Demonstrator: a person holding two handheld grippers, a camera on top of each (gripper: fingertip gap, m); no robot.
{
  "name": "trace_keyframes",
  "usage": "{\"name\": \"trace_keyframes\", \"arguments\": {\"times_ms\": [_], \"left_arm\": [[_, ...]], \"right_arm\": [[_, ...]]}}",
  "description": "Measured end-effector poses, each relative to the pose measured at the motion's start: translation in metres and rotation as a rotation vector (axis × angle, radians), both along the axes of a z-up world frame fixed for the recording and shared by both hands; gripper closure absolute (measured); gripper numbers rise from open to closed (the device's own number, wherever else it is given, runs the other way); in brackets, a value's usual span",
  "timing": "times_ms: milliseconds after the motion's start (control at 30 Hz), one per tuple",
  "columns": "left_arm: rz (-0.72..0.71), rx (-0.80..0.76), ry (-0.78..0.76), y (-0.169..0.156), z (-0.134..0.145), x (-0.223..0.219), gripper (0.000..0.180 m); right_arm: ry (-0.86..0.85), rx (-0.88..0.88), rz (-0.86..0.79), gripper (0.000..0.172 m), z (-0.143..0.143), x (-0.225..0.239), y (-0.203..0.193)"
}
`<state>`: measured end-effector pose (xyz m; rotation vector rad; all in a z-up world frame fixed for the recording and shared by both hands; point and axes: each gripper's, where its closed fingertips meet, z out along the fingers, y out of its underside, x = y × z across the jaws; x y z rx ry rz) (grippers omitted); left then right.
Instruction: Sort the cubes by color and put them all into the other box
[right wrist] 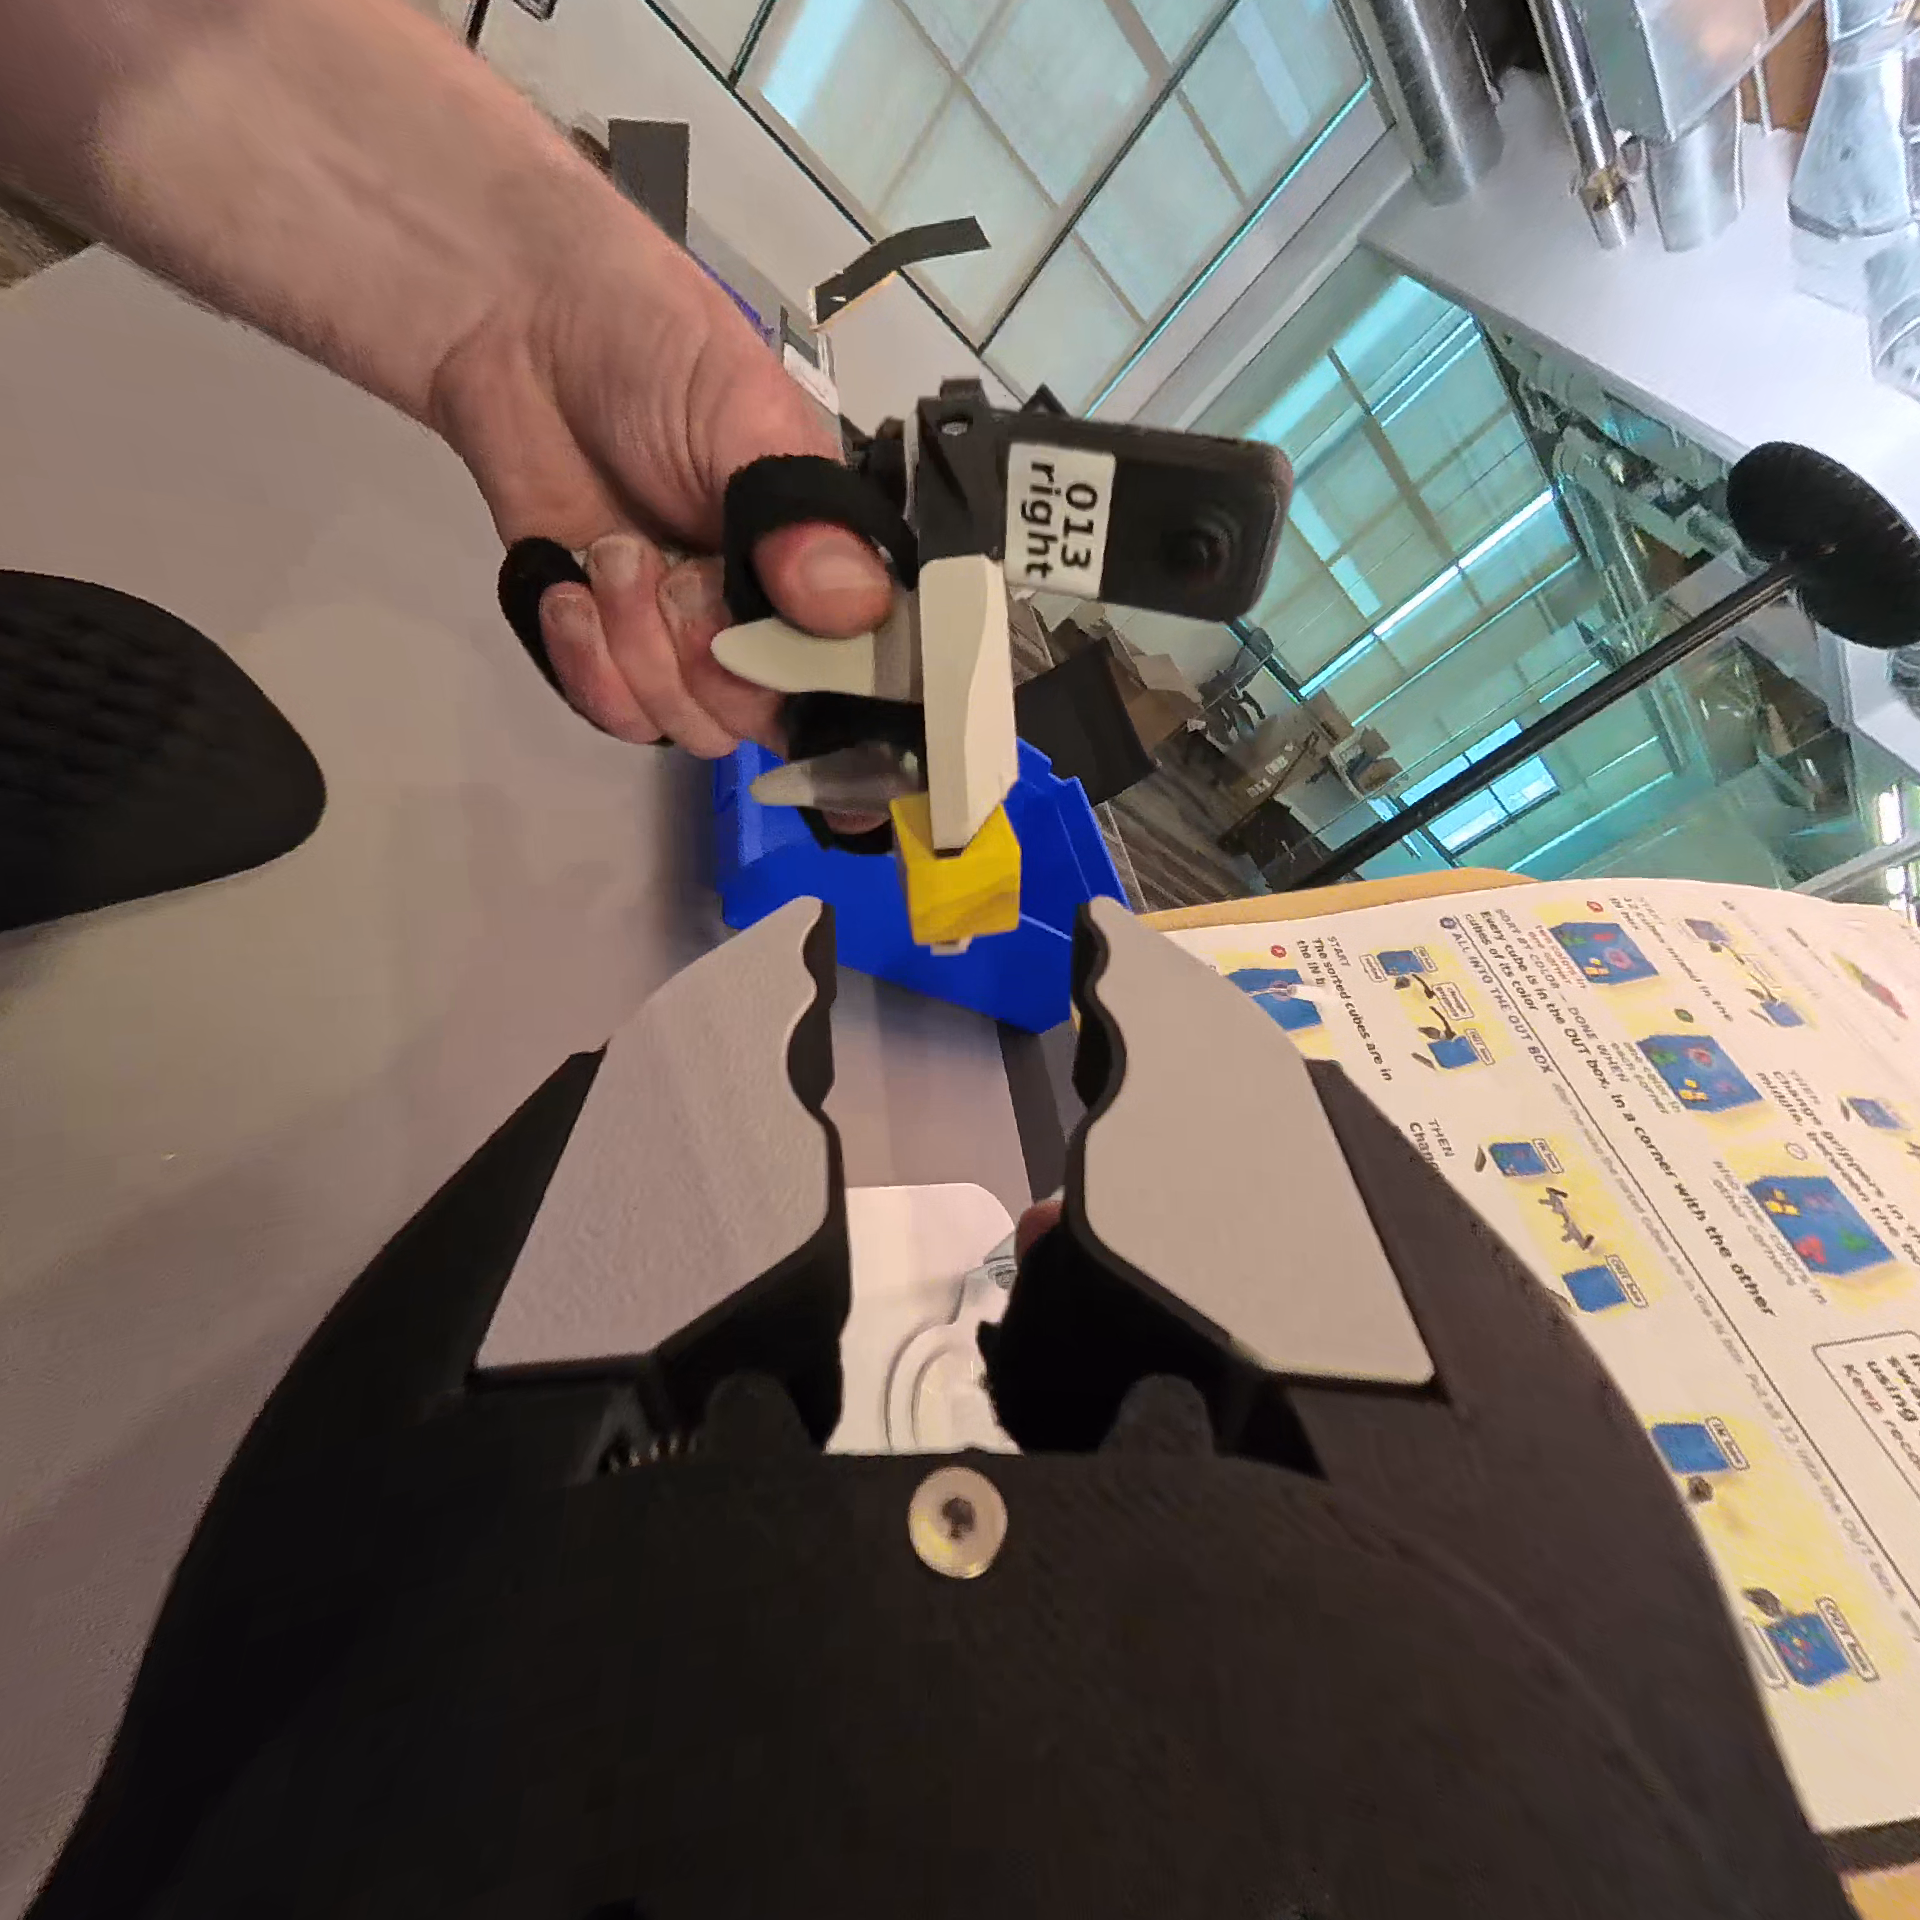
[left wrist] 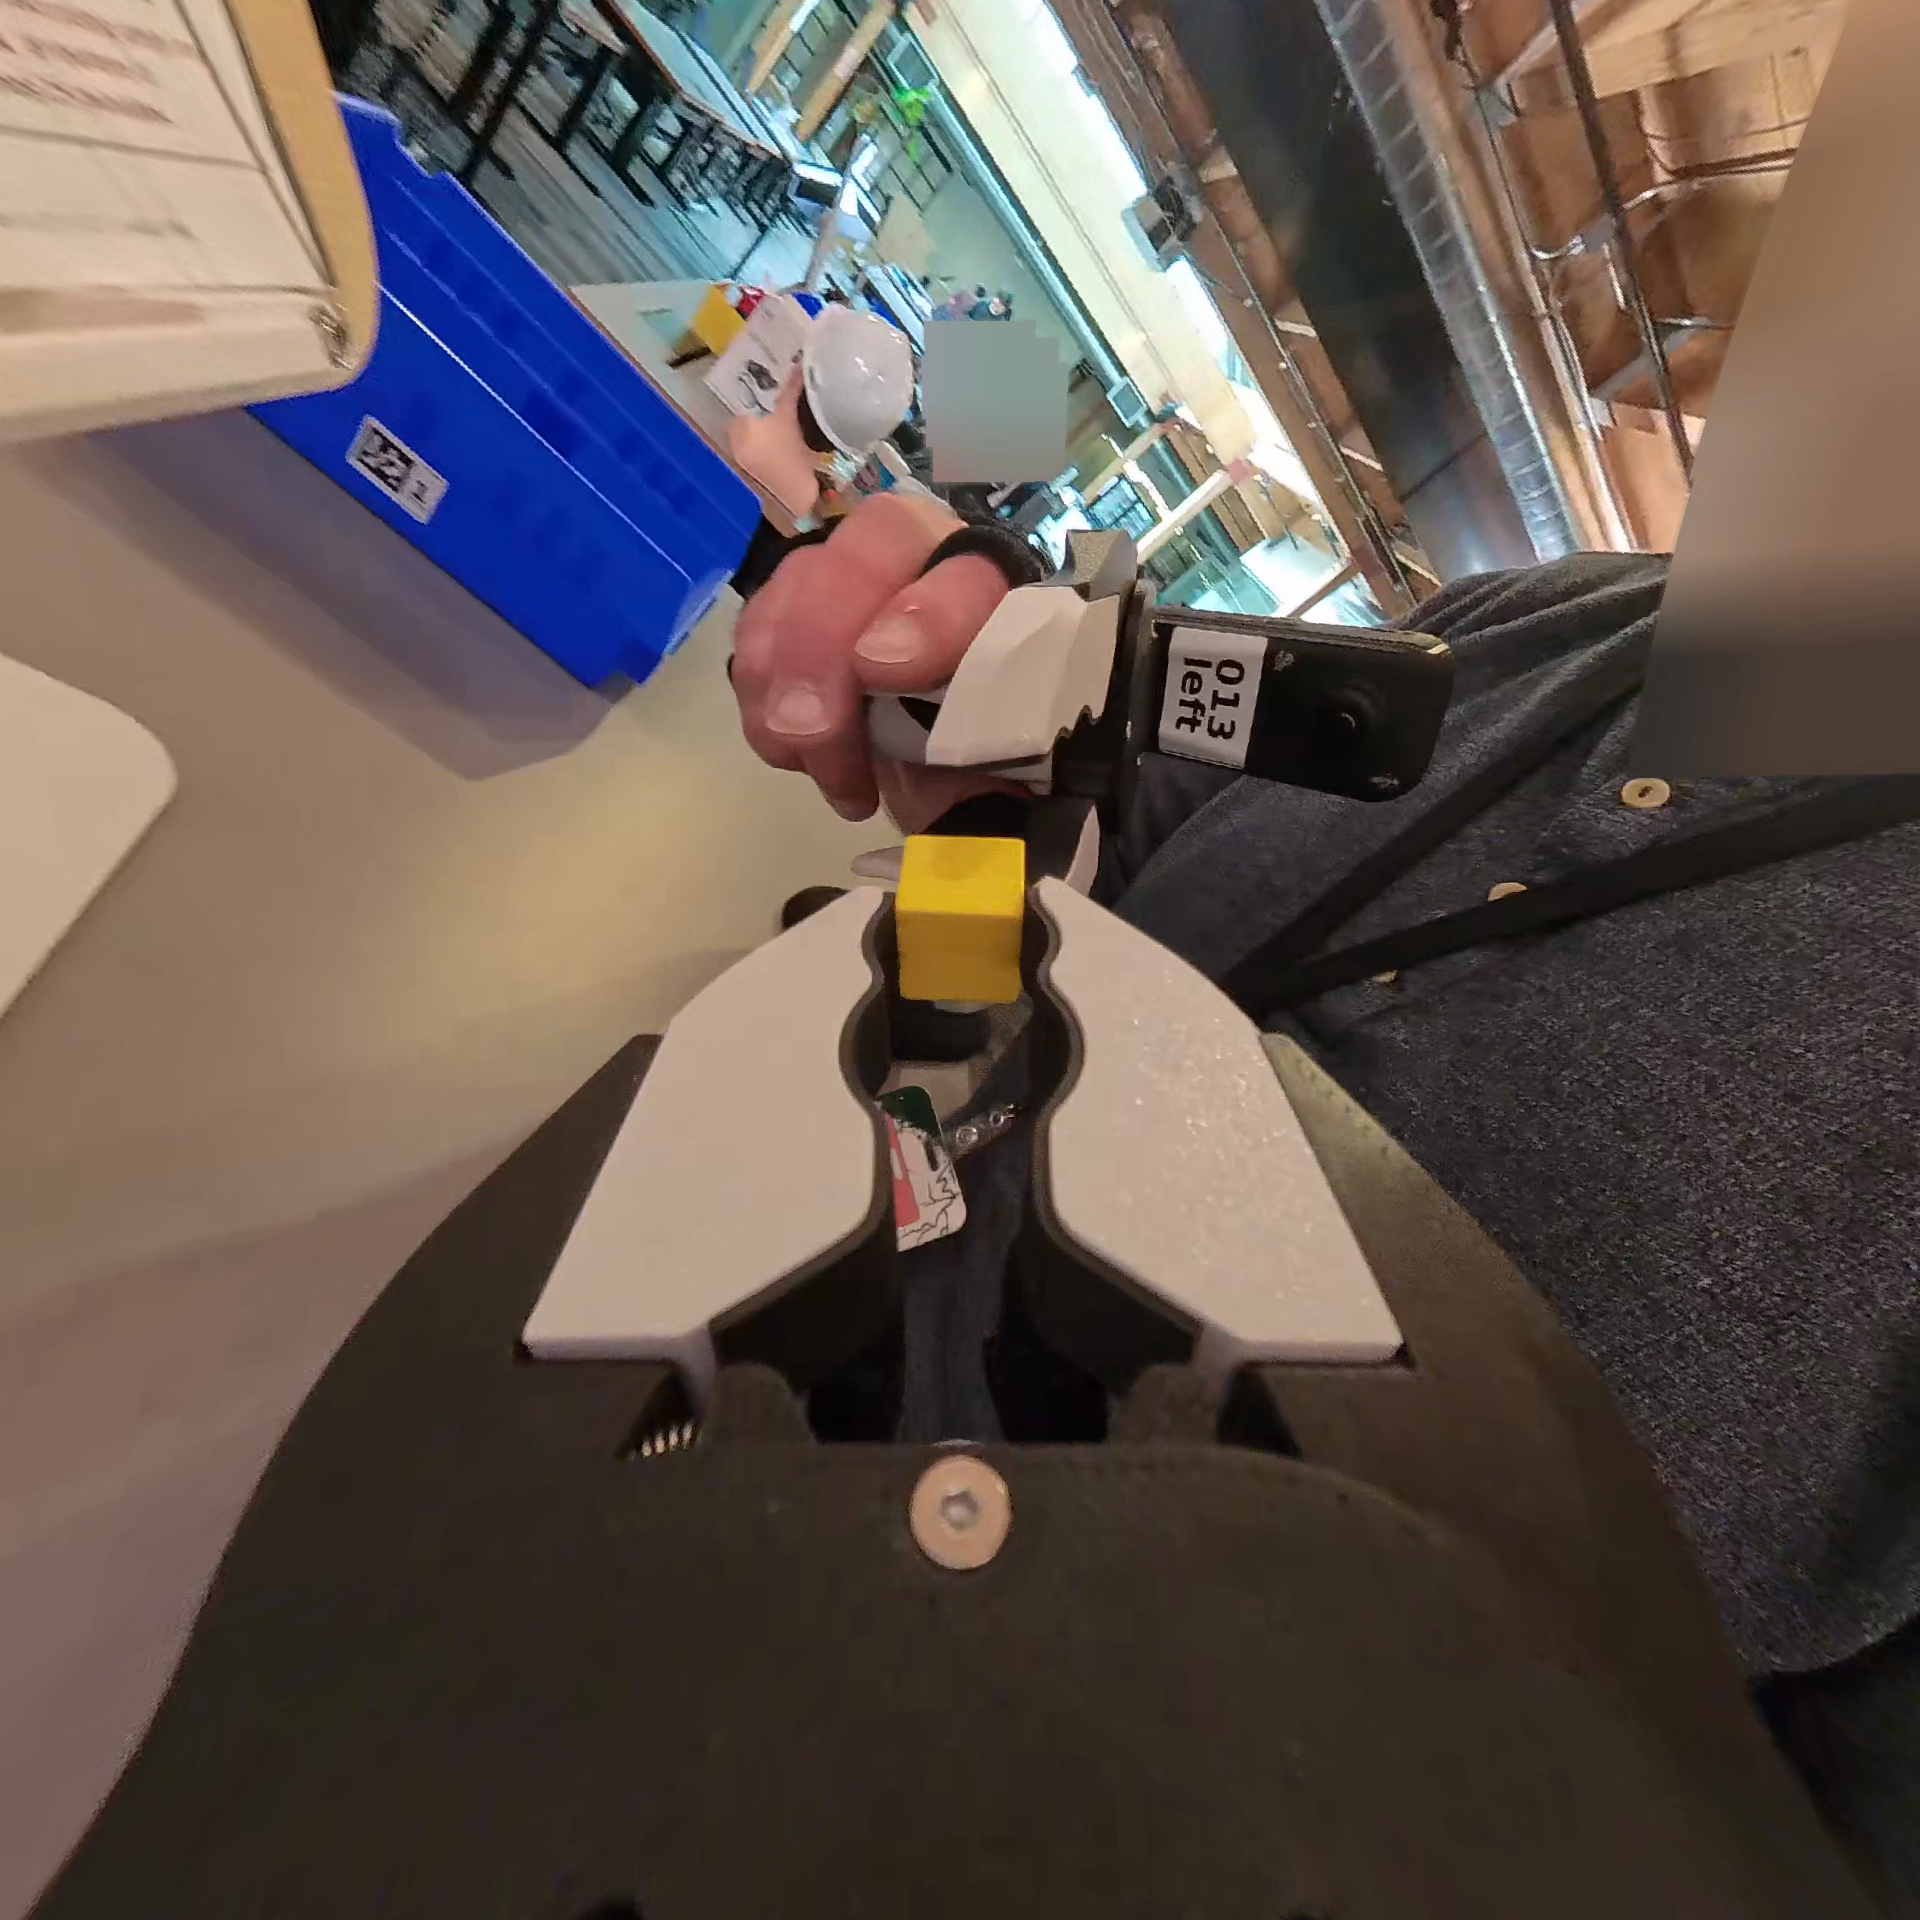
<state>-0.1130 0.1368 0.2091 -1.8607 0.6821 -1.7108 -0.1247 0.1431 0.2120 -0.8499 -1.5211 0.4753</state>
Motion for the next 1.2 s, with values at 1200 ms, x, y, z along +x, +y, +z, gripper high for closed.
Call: {"name": "trace_keyframes", "arguments": {"times_ms": [1200], "left_arm": [[0.035,0.0,-0.061,0.022,-0.007,0.055,0.18]], "right_arm": [[-0.025,-0.718,-1.443,0.149,-0.127,0.454,0.32]]}}
